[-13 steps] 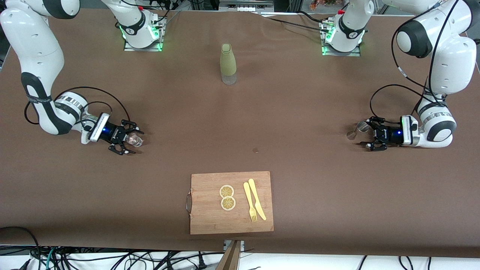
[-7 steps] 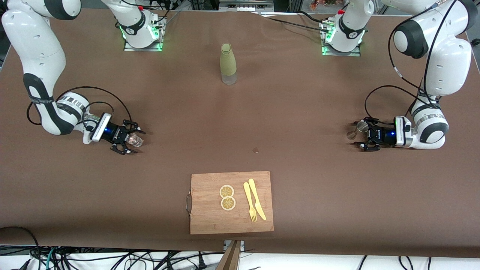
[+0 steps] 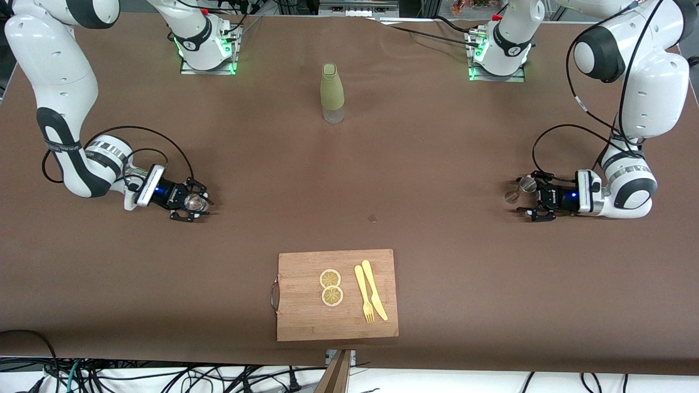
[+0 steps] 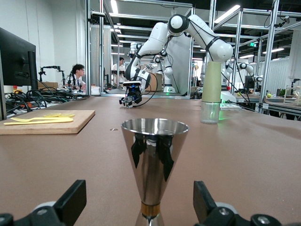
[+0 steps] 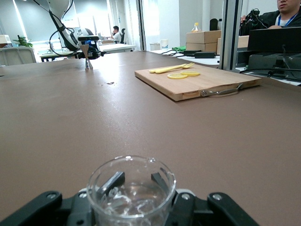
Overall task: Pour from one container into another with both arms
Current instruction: 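Close the right gripper on the beaker while the left gripper grips the jigger, then lift the beaker with the right gripper while the left gripper brings the jigger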
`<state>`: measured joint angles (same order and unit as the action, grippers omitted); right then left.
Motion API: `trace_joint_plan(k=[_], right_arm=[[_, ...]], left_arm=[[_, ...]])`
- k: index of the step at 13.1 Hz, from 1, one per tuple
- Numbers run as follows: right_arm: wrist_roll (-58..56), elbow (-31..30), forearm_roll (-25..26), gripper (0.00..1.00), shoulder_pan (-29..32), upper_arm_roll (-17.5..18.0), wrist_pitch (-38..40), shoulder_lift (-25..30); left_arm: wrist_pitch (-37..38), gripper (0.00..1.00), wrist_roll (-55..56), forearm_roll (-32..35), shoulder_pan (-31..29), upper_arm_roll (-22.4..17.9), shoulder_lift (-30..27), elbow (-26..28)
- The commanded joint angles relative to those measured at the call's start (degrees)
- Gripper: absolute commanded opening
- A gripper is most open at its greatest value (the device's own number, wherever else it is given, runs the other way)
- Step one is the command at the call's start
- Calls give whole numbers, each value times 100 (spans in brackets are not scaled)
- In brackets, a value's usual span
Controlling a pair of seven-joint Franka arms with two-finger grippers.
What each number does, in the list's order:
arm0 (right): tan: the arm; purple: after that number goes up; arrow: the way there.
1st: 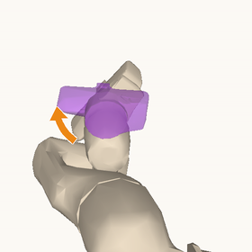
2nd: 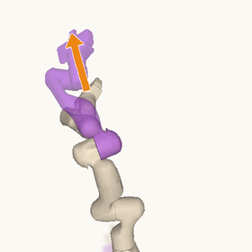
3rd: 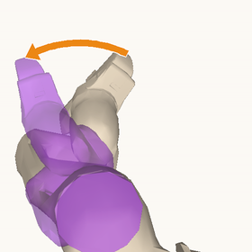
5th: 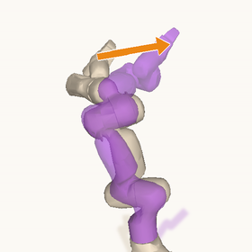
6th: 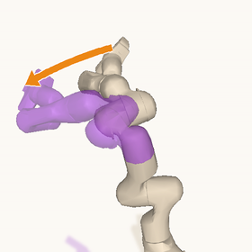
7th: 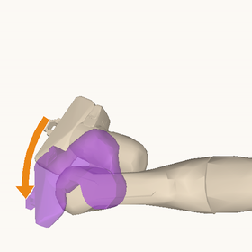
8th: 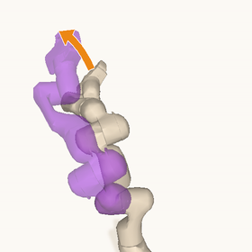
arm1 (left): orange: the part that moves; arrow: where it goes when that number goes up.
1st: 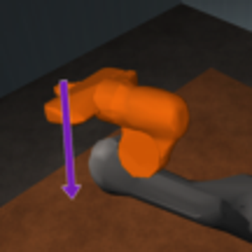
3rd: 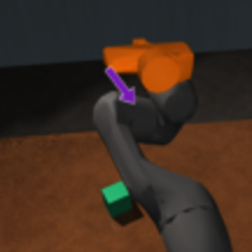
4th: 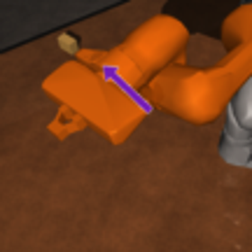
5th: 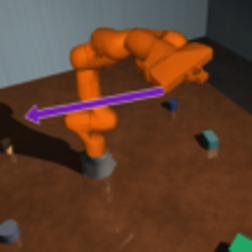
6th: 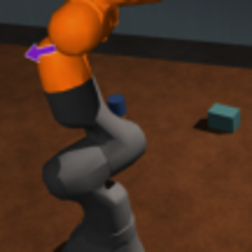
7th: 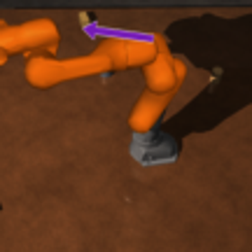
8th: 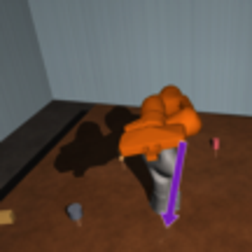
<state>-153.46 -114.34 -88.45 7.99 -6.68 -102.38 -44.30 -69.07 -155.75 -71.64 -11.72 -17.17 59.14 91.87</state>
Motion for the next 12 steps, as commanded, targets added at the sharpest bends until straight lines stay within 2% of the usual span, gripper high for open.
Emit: trace_joint_plan(k=[1, 3, 5, 6, 7, 8, 9, 11, 12], right_arm=[[-52, 61, -102, 23, -8, 17, 77, -17], [-26, 114, -102, 17, -8, 17, 182, -26], [-8, 157, -102, 1, -8, 35, 209, -17], [61, 210, -102, 0, 1, 79, 253, -17], [184, 254, -102, 0, 1, 96, 271, -8], [272, 315, -102, 0, -7, 97, 297, -8], [369, 368, -102, 0, -8, 131, 297, 1], [536, 456, -102, 0, -7, 228, 323, 18], [685, 509, -102, 0, -42, 307, 358, 27]], left_arm=[[-106, 100, -378, -70, 56, -49, -149, 296], [-115, 100, -421, -70, 55, -49, -149, 296], [-115, 88, -474, -78, 55, -49, -149, 296], [-115, 61, -491, -87, 55, -49, -149, 296], [-115, 42, -509, -96, 55, -49, -149, 296], [-115, 27, -509, -113, 55, -49, -140, 296], [-124, 16, -509, -131, 38, -58, -140, 305], [-133, 3, -509, -236, 12, -67, -113, 366], [-124, 0, -509, -237, 12, -58, -105, 367]])
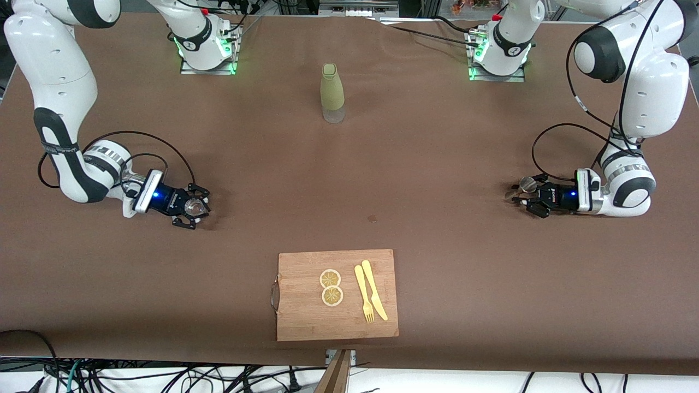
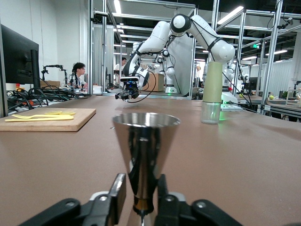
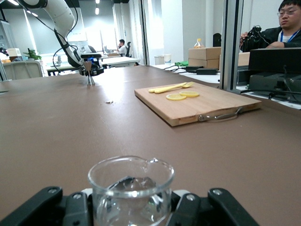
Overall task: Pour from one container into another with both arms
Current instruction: 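Lift the beaker with the right gripper while the left gripper brings the jigger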
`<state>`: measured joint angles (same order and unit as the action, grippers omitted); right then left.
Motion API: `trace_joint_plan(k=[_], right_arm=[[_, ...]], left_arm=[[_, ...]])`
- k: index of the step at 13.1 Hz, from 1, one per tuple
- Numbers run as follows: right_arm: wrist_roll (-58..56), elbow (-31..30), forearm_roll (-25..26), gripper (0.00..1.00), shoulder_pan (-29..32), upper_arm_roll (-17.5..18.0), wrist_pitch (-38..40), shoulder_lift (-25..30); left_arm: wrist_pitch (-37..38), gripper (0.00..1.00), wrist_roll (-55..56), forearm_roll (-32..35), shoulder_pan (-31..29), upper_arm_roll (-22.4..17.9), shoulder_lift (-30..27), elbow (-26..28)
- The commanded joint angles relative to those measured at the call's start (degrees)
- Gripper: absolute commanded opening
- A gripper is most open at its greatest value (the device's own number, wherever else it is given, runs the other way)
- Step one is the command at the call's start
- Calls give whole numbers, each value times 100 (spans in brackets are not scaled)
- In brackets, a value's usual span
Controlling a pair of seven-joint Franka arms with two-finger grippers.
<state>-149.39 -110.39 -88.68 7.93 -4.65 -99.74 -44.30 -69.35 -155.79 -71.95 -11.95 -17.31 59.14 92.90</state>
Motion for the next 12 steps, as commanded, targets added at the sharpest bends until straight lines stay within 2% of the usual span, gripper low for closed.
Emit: trace_joint_plan(k=[1, 3, 8, 10, 12], right_arm=[[400, 131, -70, 0, -46, 227, 104, 36], [463, 306, -70, 0, -89, 438, 87, 53], [1121, 816, 52, 0, -440, 465, 60, 149], [1664, 1376, 664, 0, -756, 474, 104, 167], [1965, 1572, 773, 0, -1099, 483, 139, 185]], left_arm=[[-96, 0, -514, -206, 35, -53, -105, 264], [-183, 0, -767, -197, 44, -53, -105, 237], [-184, 0, -690, -126, 79, -53, -192, 255], [-210, 0, -384, -126, 244, -53, -420, 255], [-289, 0, -67, -153, 569, -44, -640, 237]])
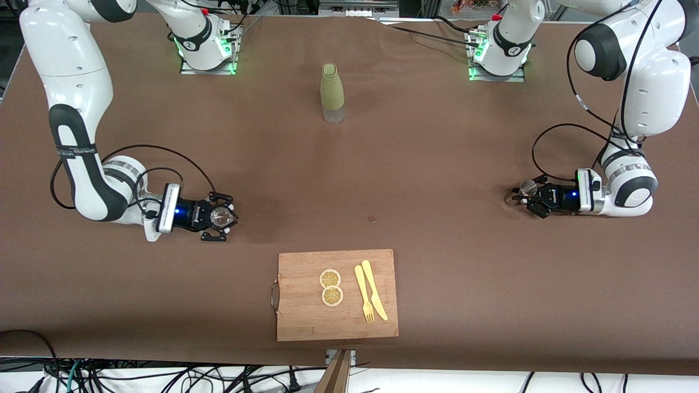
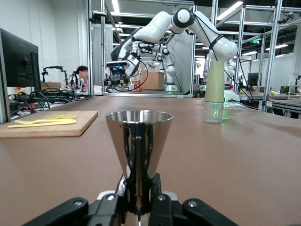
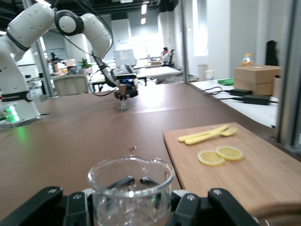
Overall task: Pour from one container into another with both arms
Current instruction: 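Lift the beaker with the right gripper while the left gripper brings the jigger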
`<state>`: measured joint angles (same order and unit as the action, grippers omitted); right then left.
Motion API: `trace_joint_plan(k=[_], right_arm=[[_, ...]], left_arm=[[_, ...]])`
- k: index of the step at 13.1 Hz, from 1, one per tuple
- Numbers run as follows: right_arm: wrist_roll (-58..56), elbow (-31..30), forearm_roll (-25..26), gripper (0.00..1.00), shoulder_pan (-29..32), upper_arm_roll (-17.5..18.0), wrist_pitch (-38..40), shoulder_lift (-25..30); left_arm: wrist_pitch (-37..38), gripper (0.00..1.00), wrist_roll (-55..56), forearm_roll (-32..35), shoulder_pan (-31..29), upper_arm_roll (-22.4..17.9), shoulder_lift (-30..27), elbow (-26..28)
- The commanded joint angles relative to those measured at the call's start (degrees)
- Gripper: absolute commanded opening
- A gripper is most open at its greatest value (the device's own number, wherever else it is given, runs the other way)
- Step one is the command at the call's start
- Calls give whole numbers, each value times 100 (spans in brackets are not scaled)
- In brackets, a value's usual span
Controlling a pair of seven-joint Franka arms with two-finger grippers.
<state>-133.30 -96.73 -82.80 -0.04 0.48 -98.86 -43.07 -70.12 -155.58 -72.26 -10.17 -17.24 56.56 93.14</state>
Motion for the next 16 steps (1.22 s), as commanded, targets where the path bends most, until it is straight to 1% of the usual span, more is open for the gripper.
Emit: trace_joint_plan(k=[1, 2, 4, 7, 8, 10, 14, 16], right_arm=[[392, 303, 168, 0, -434, -30, 42, 70], [419, 391, 142, 0, -600, -30, 16, 70], [742, 453, -24, 0, -969, -39, -150, 70], [1567, 1023, -35, 0, -1514, -39, -765, 70], [1823, 1129, -43, 0, -1725, -39, -949, 70], [1966, 1191, -34, 0, -2042, -48, -1432, 70], [2510, 1323, 106, 0, -2579, -57, -2084, 62], [2755, 1437, 325, 0, -2684, -57, -2181, 61]], left_arm=[[-317, 0, 26, -165, 601, -34, -444, 214], [-413, 0, 141, -331, 821, -17, -462, 214], [-580, 0, 326, -936, 1243, -8, -453, 231], [-1220, 0, 607, -1885, 2033, 106, -436, 214], [-1484, 0, 764, -2140, 2323, 115, -444, 188], [-1906, 0, 1107, -2703, 2816, 133, -444, 161], [-2847, 0, 1460, -3328, 3511, 168, -383, 21], [-3199, 0, 1574, -3601, 3644, 492, -374, -6]])
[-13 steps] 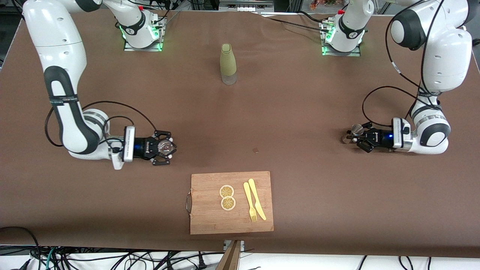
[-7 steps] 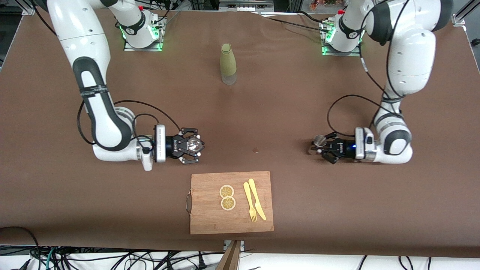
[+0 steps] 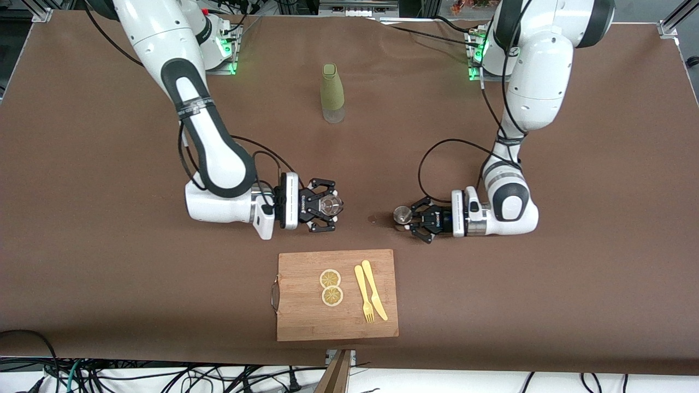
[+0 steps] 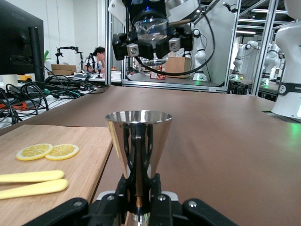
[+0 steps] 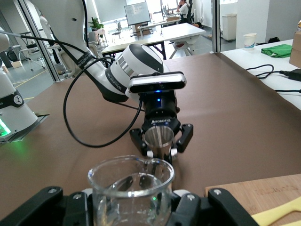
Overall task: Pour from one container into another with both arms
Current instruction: 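Lift the beaker with the right gripper while the left gripper brings the jigger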
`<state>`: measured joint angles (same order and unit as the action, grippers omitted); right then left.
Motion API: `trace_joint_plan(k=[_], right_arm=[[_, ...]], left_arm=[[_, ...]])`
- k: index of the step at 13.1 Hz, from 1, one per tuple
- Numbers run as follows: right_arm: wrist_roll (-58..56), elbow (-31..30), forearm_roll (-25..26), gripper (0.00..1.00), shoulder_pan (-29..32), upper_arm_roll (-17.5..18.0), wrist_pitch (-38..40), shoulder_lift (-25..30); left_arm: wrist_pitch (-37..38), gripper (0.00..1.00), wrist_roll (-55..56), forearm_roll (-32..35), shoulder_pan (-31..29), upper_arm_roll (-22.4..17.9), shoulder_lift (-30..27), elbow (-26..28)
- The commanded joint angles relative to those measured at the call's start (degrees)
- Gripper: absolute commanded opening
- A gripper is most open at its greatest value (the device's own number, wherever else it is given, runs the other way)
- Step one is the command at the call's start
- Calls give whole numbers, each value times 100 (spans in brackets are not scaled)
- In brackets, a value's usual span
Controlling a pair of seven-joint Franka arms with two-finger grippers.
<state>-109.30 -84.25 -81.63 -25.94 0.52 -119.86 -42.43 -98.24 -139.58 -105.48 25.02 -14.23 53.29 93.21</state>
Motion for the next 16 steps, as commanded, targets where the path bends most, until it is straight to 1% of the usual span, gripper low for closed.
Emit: trace_joint_plan(k=[1, 3, 5, 10, 13, 16], right_arm=[[591, 224, 418, 0, -148, -61, -177, -2], [865, 373, 691, 0, -280, -61, -292, -10], [1024, 383, 806, 0, -333, -69, -310, -11], [1033, 392, 1087, 0, -377, -87, -319, -11], [1085, 392, 1298, 0, -552, -87, -599, -19], [1297, 392, 1597, 0, -588, -87, -670, -11]], left_arm=[[-511, 0, 27, -332, 178, 305, -38, -22], [-731, 0, 36, -508, 283, 350, -3, -66], [-758, 0, 45, -552, 371, 394, 50, -145], [-872, 0, 45, -570, 459, 412, 85, -225], [-1048, 0, 63, -570, 547, 420, 137, -329], [-1057, 0, 133, -570, 600, 420, 182, -392]])
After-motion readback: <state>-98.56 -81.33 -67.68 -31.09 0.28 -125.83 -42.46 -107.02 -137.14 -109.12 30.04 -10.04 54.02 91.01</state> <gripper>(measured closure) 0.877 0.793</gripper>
